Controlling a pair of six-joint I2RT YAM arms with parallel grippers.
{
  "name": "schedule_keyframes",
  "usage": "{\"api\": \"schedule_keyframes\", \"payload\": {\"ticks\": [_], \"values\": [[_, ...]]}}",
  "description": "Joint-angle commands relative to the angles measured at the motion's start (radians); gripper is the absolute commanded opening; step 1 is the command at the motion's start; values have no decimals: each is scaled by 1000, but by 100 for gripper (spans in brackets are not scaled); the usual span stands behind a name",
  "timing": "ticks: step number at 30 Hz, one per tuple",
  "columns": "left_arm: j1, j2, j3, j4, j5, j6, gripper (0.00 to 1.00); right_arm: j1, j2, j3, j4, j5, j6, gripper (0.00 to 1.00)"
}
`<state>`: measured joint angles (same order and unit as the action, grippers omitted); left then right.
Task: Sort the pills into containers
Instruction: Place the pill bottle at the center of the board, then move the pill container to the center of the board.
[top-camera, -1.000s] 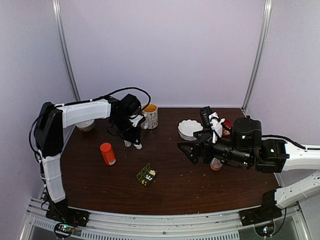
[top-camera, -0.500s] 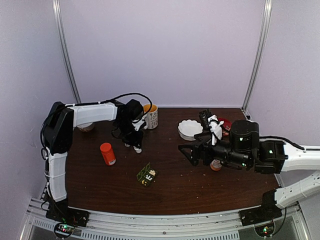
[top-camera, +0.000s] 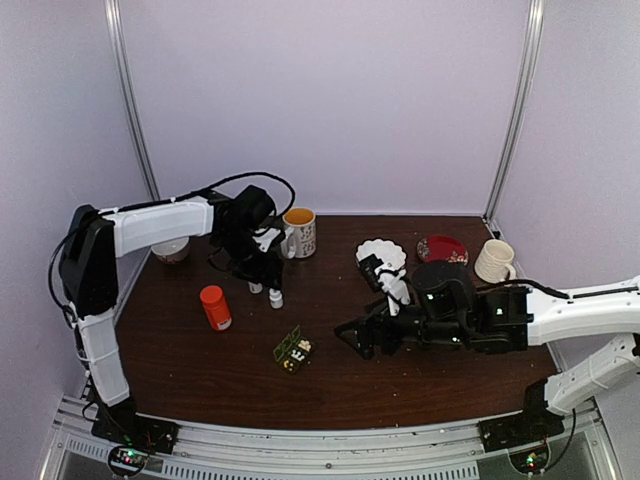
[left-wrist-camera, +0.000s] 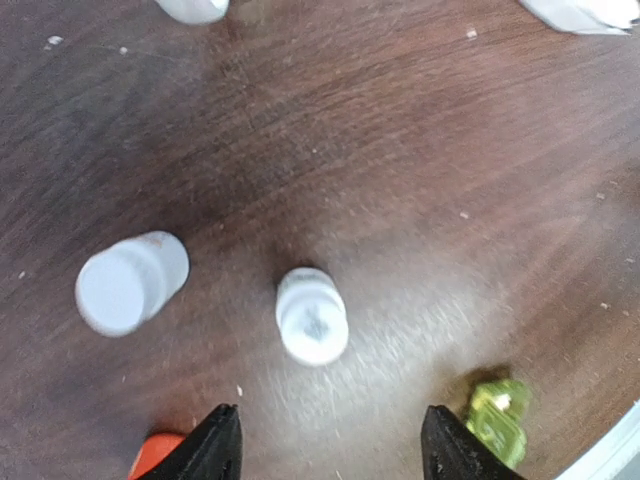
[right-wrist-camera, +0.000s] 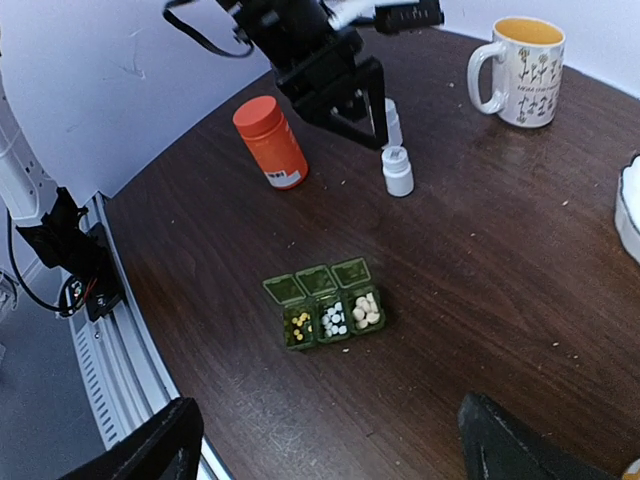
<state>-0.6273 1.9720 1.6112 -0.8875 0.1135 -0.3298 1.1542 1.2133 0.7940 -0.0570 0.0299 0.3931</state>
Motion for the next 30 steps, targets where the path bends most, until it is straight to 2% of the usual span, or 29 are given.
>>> {"api": "schedule_keyframes", "payload": {"ticks": [1,4,7,10,15,18,24,26,30], "values": [[-26,-203,-113,39,27,-37,61,-4,81,41,45,-110,128,91],[-41,-308,-242,101,68,-77,54,-4,139,48,95,-90,225,91],[-59,-397,-365,171,89,-129,51,-3,201,80,77,-2,326,90],[-88,-473,-488,270,92,-177,49,-4,255,94,102,-5,364,90],[-130,-548,-637,399,70,-238,48,-1,331,84,183,-82,346,89],[-139,-593,-717,495,75,-270,44,-3,385,80,193,-98,334,86],[-140,-634,-813,611,107,-279,25,-4,442,53,270,-139,351,67],[-140,-615,-823,636,123,-273,18,-3,460,50,289,-147,348,56],[-150,-583,-860,721,139,-281,11,-4,494,21,347,-142,337,35]]}}
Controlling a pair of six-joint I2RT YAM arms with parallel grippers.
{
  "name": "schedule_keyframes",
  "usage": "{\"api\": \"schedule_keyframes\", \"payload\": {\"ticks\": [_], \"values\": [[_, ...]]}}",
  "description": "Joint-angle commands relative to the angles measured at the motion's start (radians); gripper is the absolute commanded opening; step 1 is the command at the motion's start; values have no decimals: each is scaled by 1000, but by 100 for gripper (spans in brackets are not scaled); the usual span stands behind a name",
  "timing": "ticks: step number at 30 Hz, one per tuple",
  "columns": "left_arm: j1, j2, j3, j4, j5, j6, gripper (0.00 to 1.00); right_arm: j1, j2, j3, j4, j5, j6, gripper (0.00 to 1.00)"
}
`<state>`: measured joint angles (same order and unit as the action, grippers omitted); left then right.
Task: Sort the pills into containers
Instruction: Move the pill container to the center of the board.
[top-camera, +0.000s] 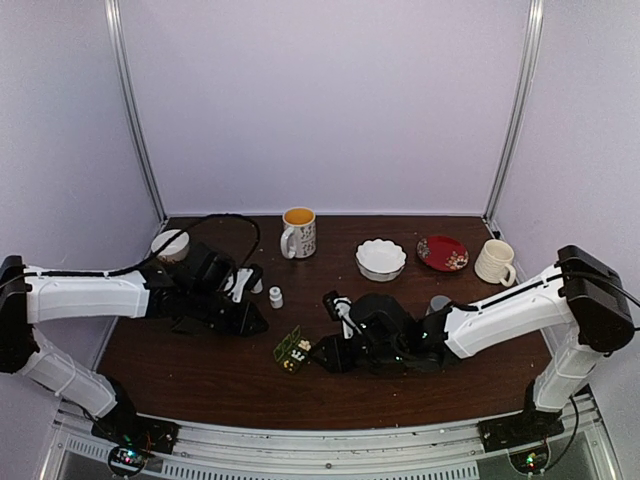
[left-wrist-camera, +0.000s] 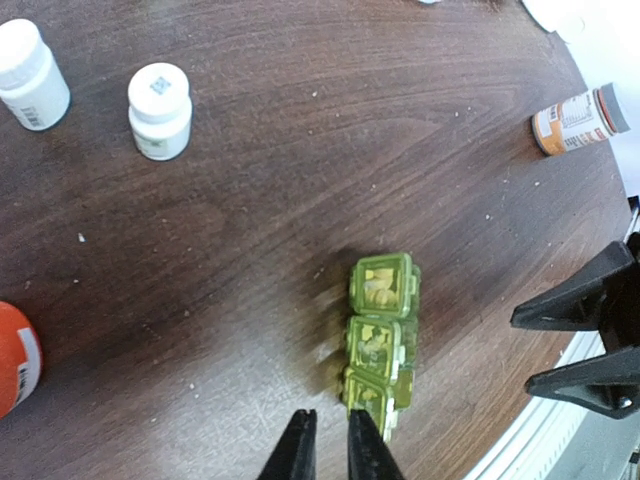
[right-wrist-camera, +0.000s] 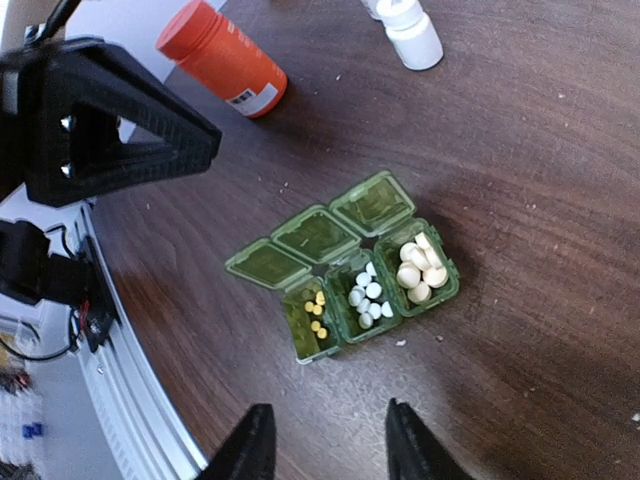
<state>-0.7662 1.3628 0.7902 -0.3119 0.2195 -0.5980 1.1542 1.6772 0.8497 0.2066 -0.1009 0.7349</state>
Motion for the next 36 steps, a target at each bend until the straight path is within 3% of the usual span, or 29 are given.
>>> {"api": "schedule_keyframes", "payload": {"ticks": [1,10,36], "values": [[-17,32,-48,171,33,-18,10,-4,40,-39,93,-10,-5,32],[-83,85,-80,289,12,-47,1,-4,125,-82,219,-64,31,0],[-140,163,-94,382,38,-94,0,-8,229,12,166,-20,18,0]]}}
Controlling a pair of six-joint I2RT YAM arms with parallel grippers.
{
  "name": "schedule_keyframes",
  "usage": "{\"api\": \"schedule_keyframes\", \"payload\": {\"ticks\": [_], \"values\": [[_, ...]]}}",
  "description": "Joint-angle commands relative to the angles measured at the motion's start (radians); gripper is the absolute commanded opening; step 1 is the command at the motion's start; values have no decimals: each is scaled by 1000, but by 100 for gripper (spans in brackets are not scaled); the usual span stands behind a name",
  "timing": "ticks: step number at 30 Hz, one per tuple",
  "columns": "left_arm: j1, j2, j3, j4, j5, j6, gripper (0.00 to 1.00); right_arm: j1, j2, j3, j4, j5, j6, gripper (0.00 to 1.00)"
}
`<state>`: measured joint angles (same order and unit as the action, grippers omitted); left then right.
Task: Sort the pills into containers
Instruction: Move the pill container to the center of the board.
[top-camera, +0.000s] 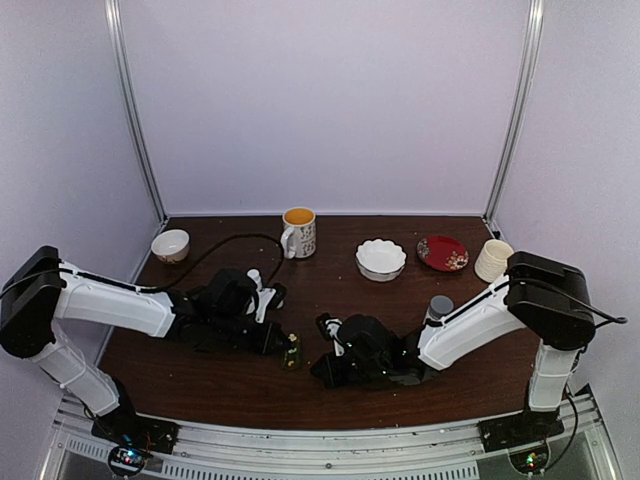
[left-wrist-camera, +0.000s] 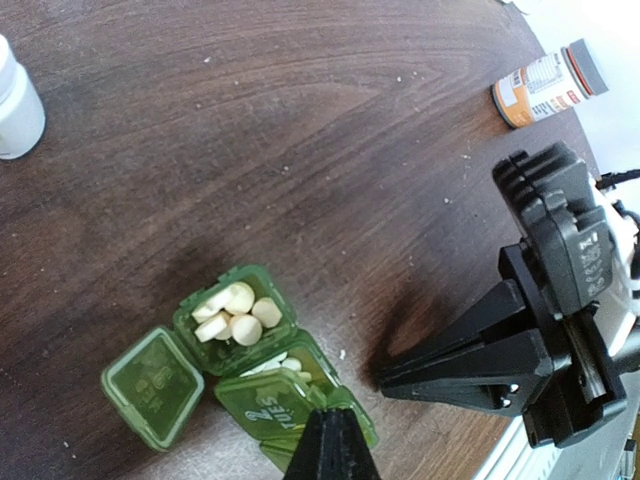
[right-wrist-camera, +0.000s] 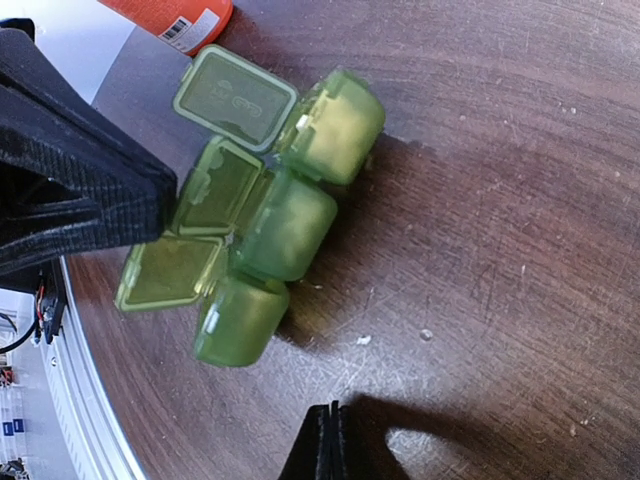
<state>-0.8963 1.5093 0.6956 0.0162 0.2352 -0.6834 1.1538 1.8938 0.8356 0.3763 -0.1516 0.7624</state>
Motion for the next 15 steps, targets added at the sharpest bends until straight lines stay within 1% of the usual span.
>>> {"api": "schedule_keyframes", "payload": {"ticks": [1,15], "values": [[-10,20,4,54,24,-7,0,-8,10,24,-4,34,-9,0],[-21,111,89,71,53,4,0,-35,-95,-33,-25,90,-55,0]]}}
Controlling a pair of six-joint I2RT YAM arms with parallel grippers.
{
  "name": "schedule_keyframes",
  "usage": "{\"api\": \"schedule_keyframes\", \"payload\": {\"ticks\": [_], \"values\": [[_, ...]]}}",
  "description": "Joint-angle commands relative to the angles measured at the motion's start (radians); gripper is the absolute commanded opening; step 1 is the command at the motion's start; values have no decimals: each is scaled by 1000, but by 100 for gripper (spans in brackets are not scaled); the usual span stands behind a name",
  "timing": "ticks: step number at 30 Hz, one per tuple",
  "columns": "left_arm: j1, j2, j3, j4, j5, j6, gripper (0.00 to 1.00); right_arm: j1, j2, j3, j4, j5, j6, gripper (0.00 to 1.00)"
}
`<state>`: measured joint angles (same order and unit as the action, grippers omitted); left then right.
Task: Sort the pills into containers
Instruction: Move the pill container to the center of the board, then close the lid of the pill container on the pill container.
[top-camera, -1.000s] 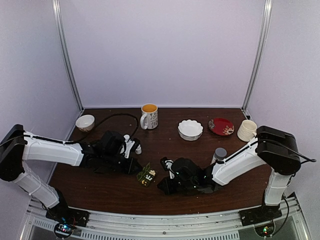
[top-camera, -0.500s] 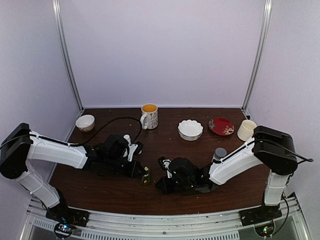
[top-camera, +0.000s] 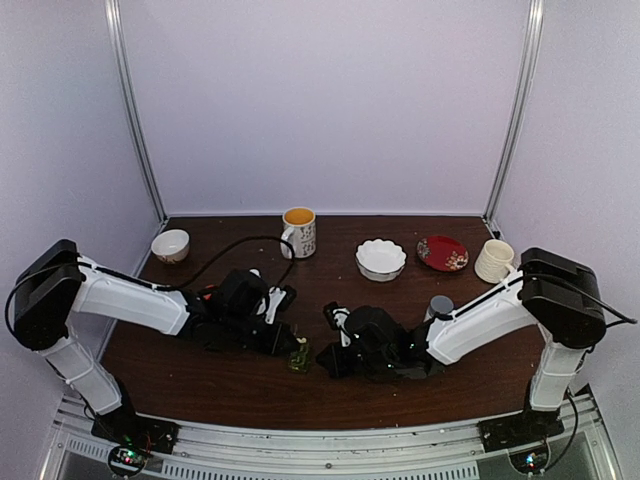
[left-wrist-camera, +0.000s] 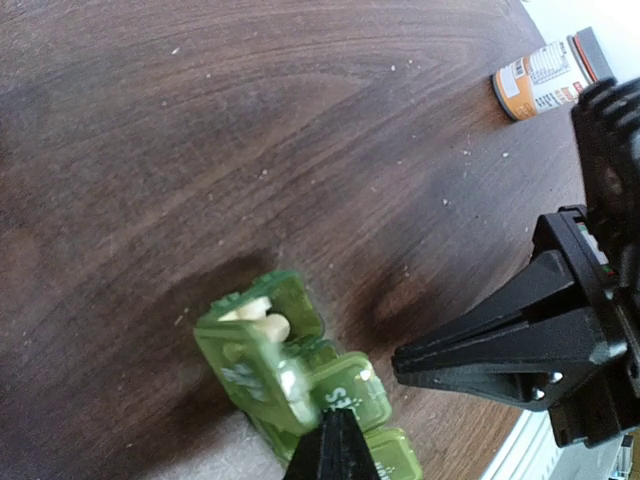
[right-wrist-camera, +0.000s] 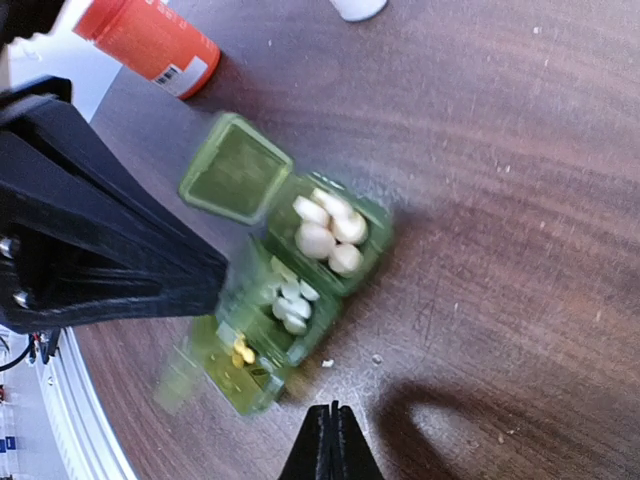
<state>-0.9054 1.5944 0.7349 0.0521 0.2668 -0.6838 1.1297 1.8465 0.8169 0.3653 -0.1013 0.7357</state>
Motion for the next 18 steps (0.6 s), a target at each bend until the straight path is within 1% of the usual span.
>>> {"api": "schedule_keyframes", "payload": {"ticks": [1,6,10,13,16,18], "values": [[-14,31,58,29,21,7,0,-11,-51,-16,-15,41,-31,0],[-23,60,83,20,30,11,0,-17,-77,-44,4,45,-33,0],[-29,42,95,10,35,15,0,-25,-97,-64,21,38,-35,1],[-29,17,115,-30,18,26,0,-31,-110,-71,43,21,-35,9],[-30,-24,119,-46,-2,29,0,-36,-115,-64,51,8,-35,26],[-30,-71,114,-89,-39,27,0,-40,-109,-51,51,-7,-35,29]]}}
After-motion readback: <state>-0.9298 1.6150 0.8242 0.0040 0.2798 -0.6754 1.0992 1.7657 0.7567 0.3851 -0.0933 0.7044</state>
